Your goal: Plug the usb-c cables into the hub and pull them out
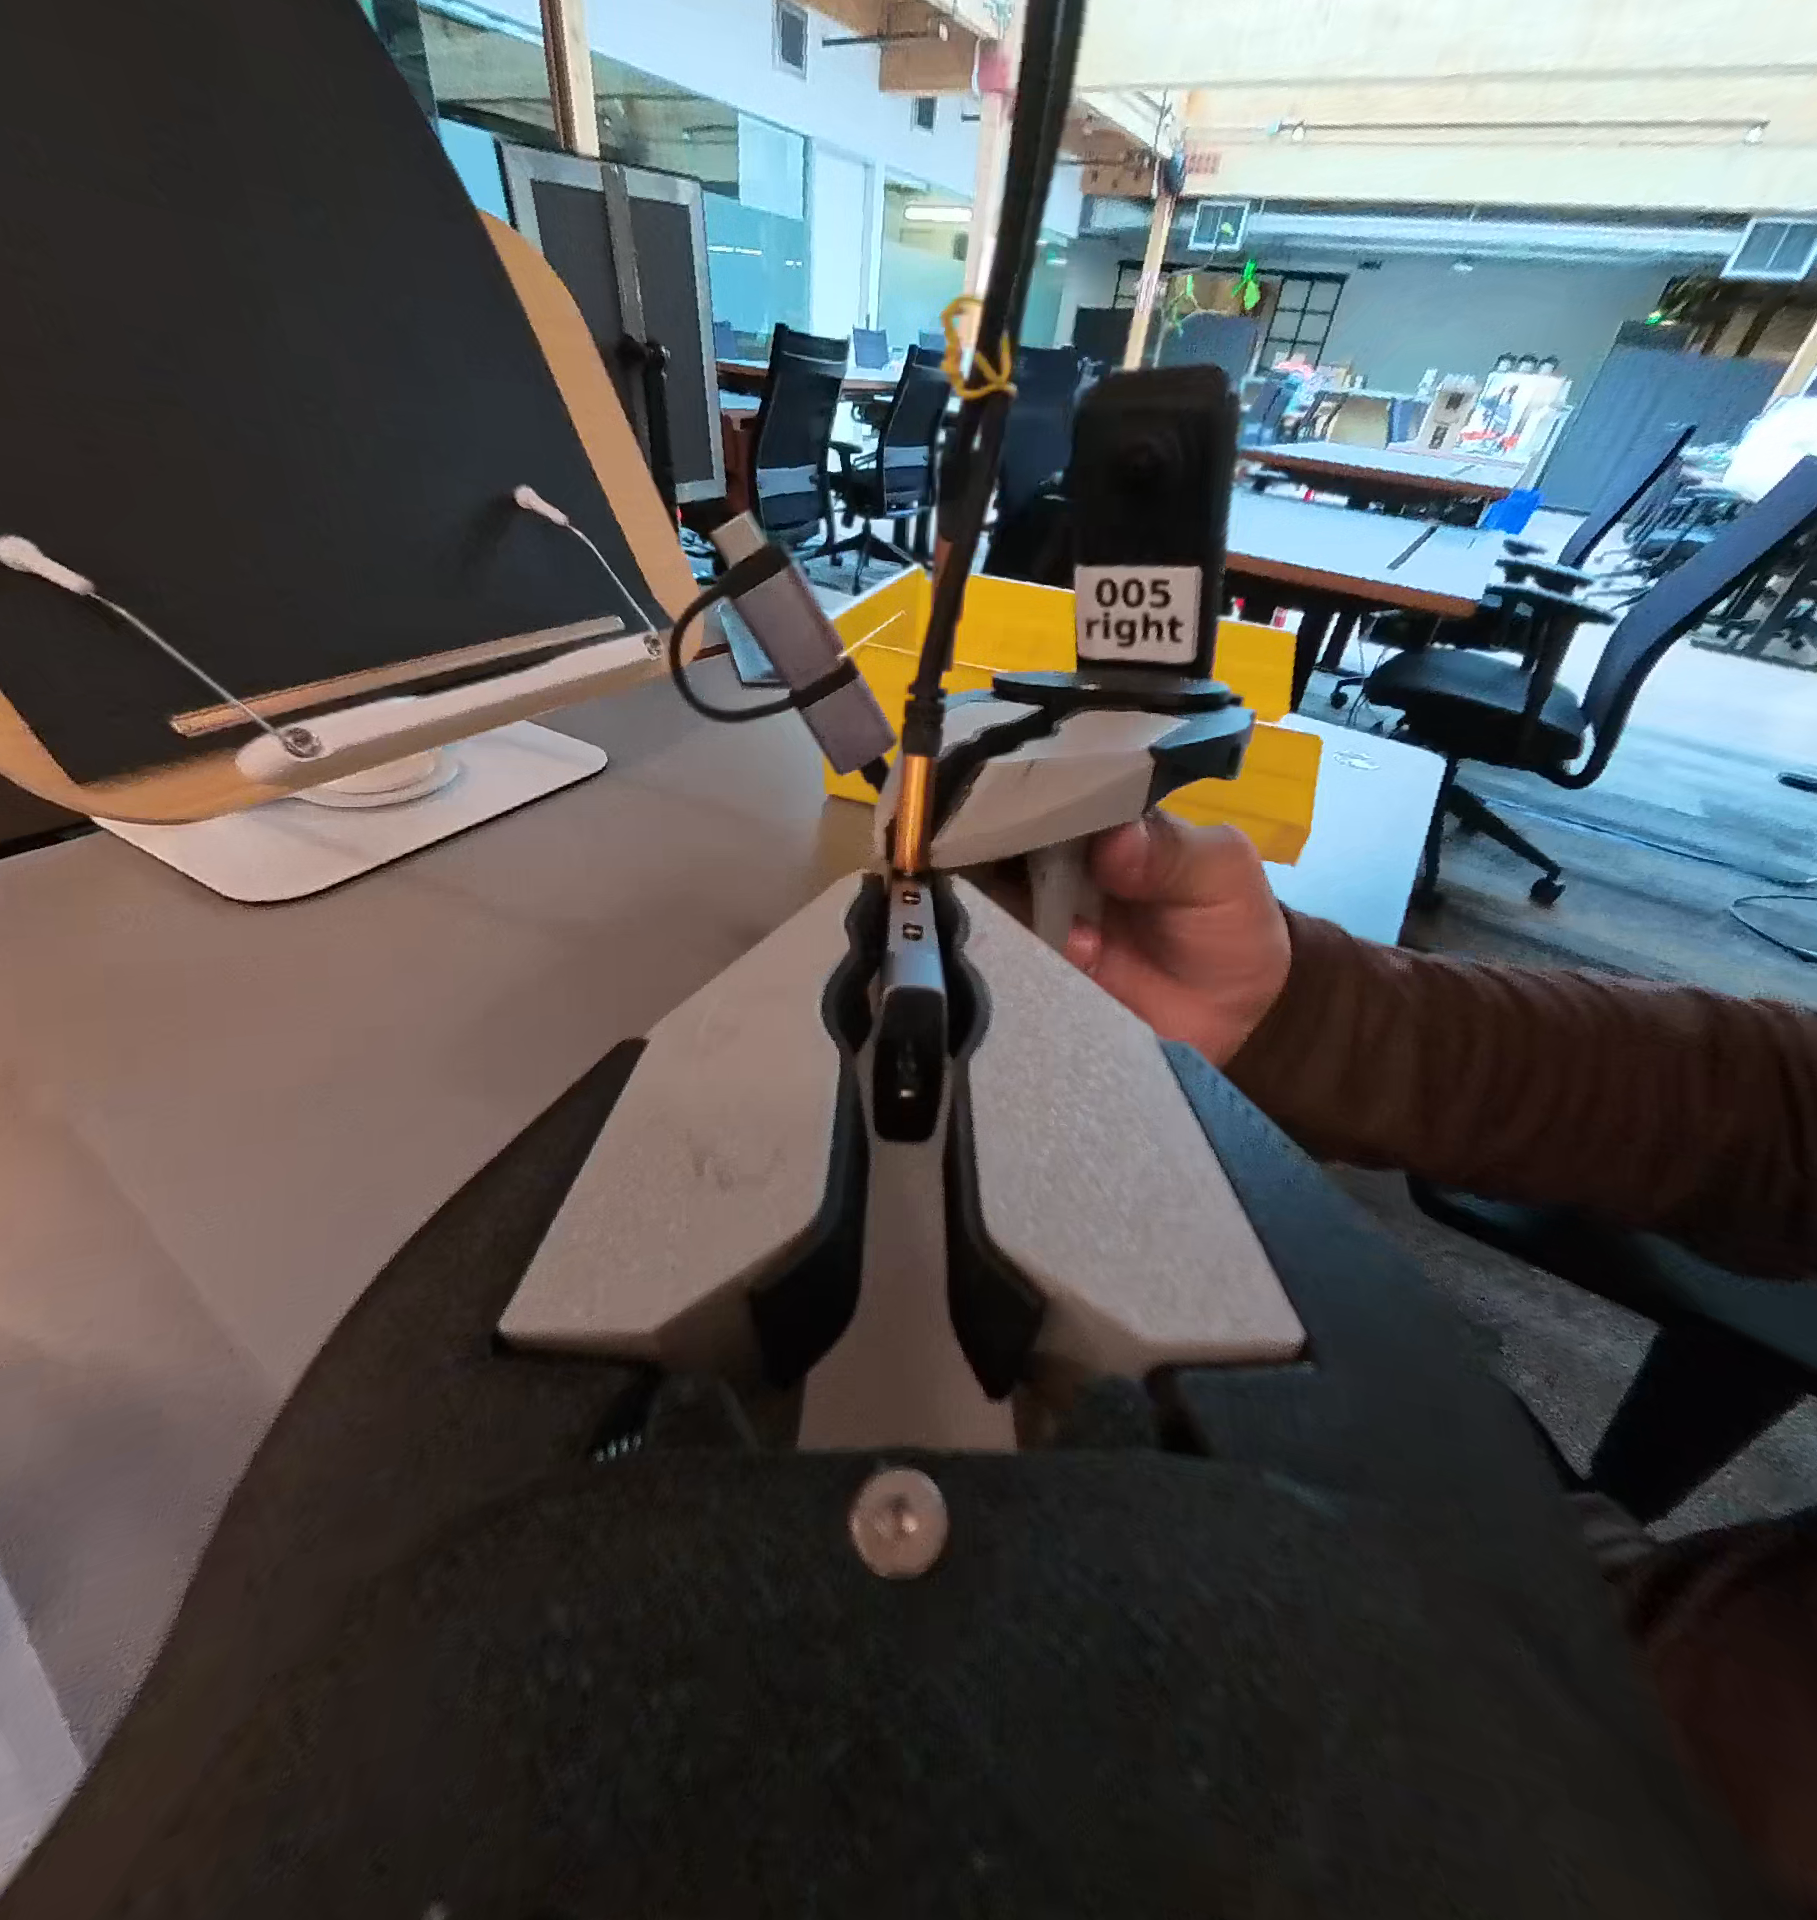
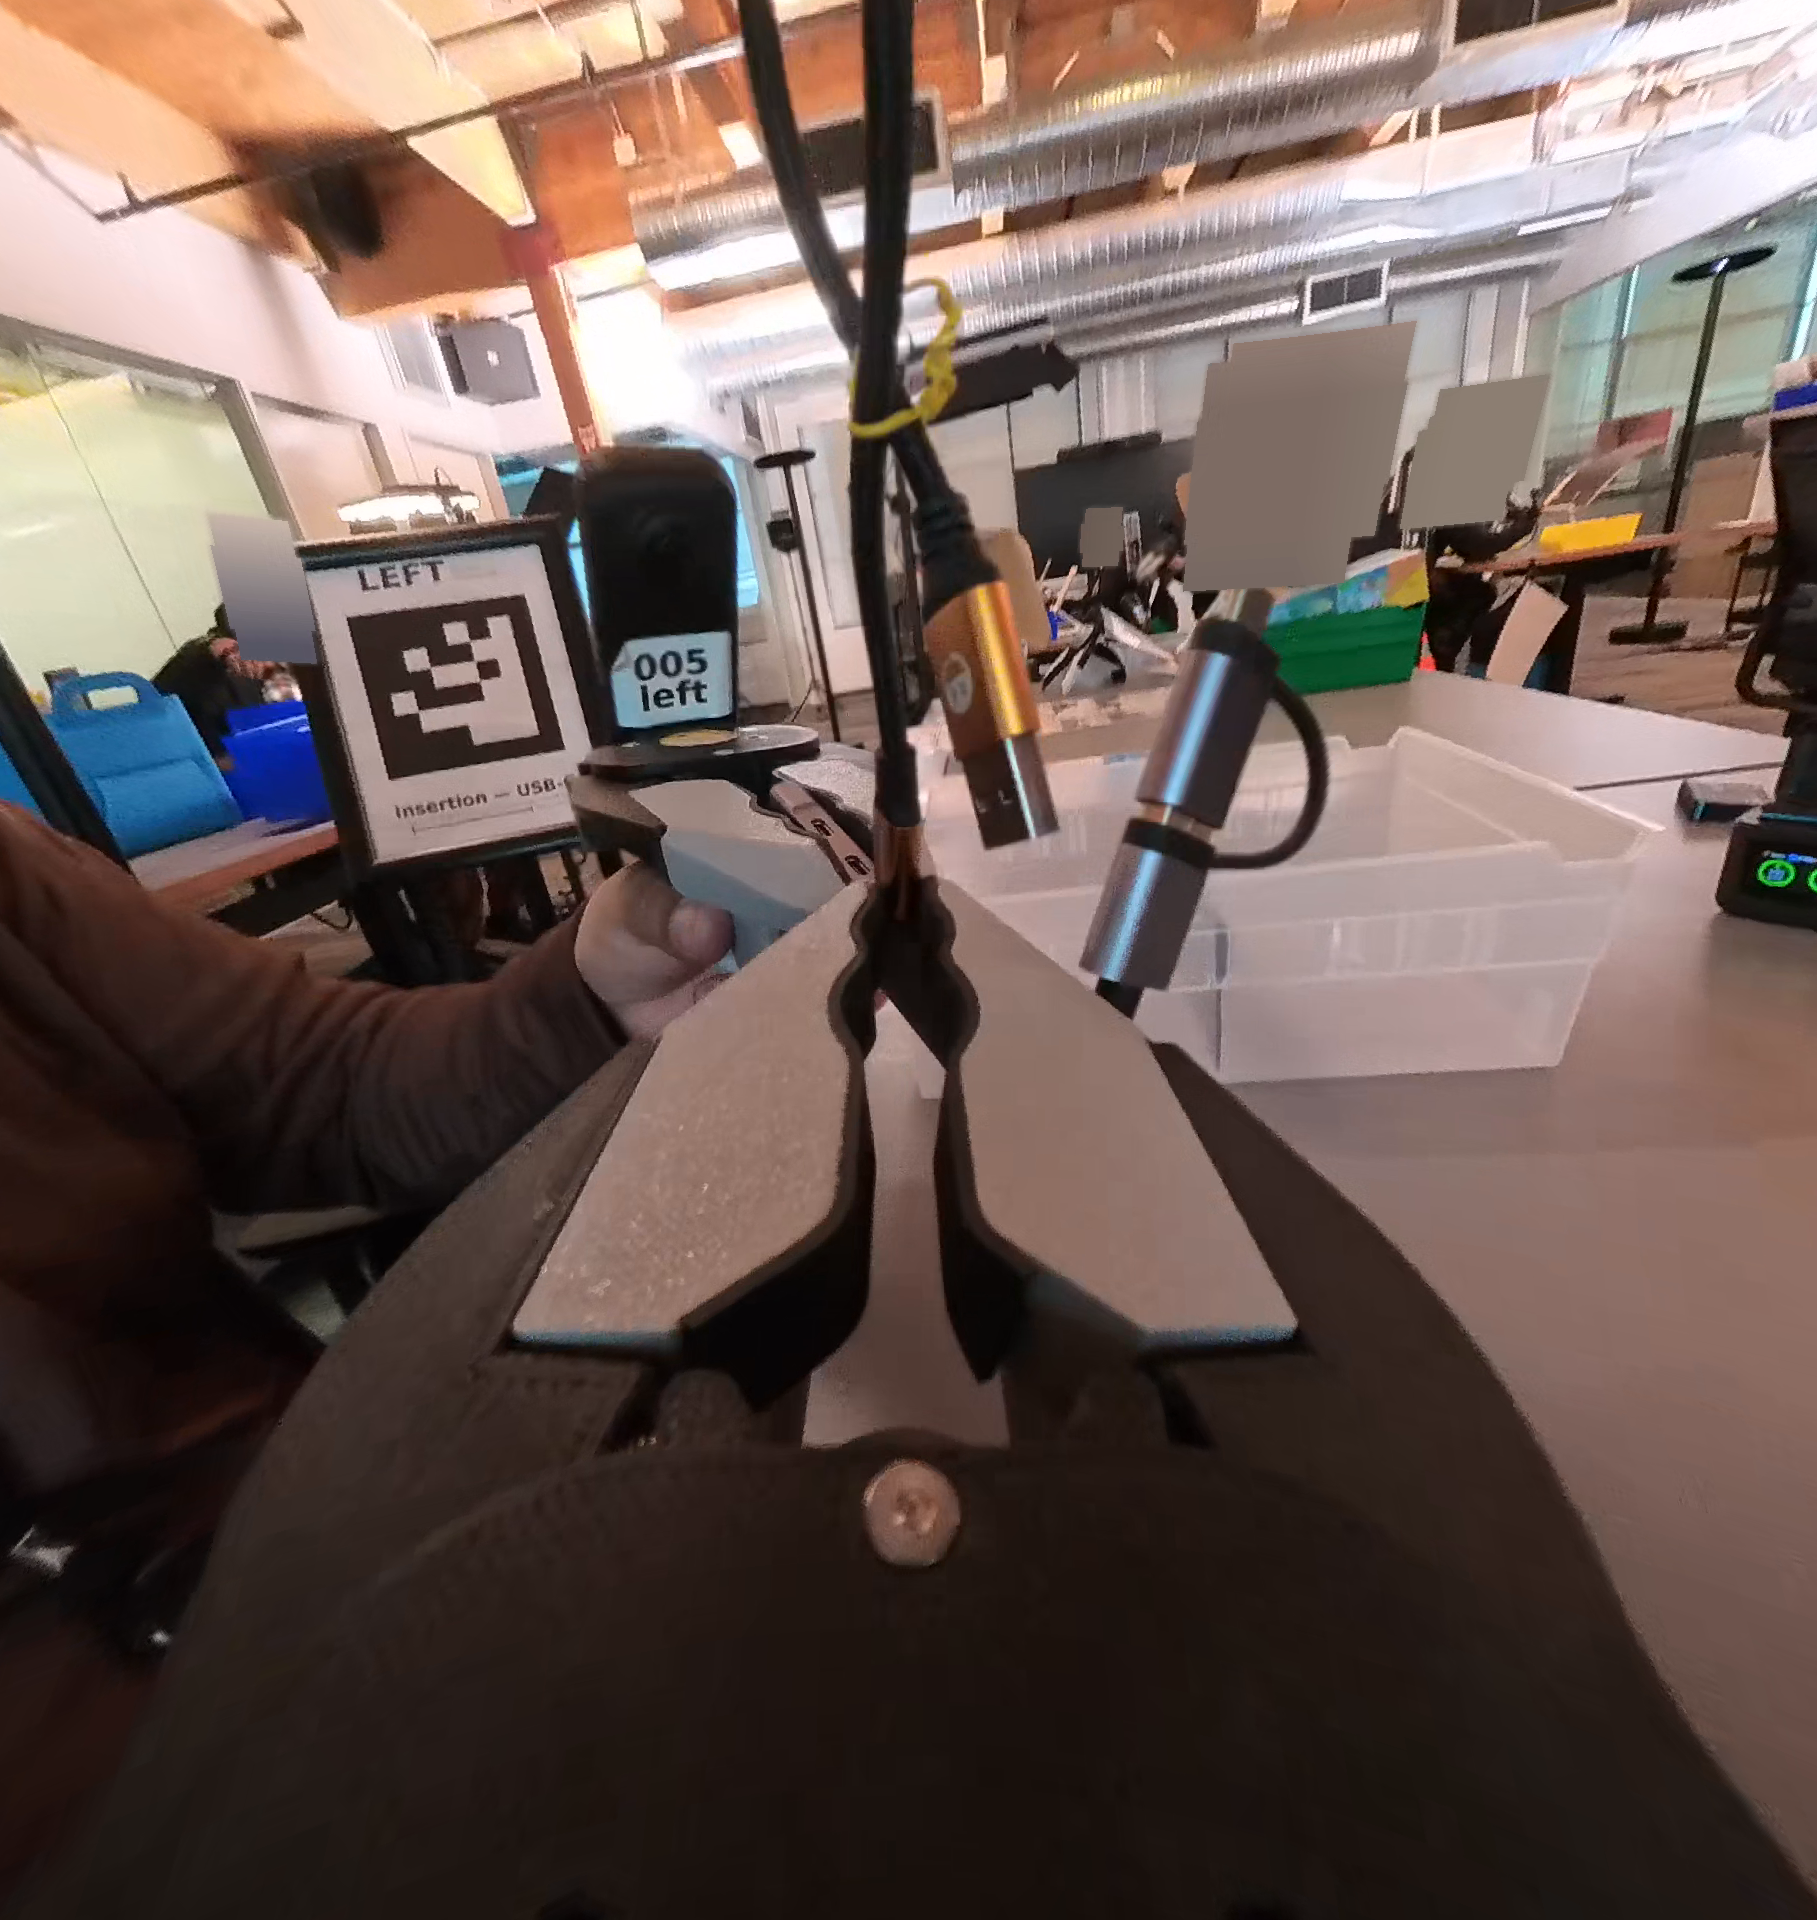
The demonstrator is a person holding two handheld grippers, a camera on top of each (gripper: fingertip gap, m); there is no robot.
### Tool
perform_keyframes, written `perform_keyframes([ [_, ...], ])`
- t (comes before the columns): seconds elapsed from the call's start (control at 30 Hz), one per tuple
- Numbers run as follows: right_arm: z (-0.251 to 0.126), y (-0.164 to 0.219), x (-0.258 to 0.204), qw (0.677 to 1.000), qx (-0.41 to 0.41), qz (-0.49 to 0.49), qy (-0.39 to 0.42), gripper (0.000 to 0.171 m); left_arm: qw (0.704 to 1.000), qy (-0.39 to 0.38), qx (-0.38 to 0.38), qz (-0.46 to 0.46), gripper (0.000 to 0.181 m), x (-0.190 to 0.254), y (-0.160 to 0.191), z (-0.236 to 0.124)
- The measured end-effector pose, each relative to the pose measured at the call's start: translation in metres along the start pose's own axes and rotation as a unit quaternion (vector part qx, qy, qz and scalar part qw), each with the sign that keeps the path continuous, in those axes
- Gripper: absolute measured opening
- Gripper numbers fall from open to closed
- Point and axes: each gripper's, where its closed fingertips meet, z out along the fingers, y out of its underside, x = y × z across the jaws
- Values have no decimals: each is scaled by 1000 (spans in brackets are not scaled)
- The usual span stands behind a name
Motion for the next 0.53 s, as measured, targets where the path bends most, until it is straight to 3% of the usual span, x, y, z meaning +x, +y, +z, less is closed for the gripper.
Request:
perform_keyframes([
  [0.53, 23, -27, 1, 987, 134, 90, -20, 0, 998, -18, 57, -4, 7, -9, -33, -20],
])
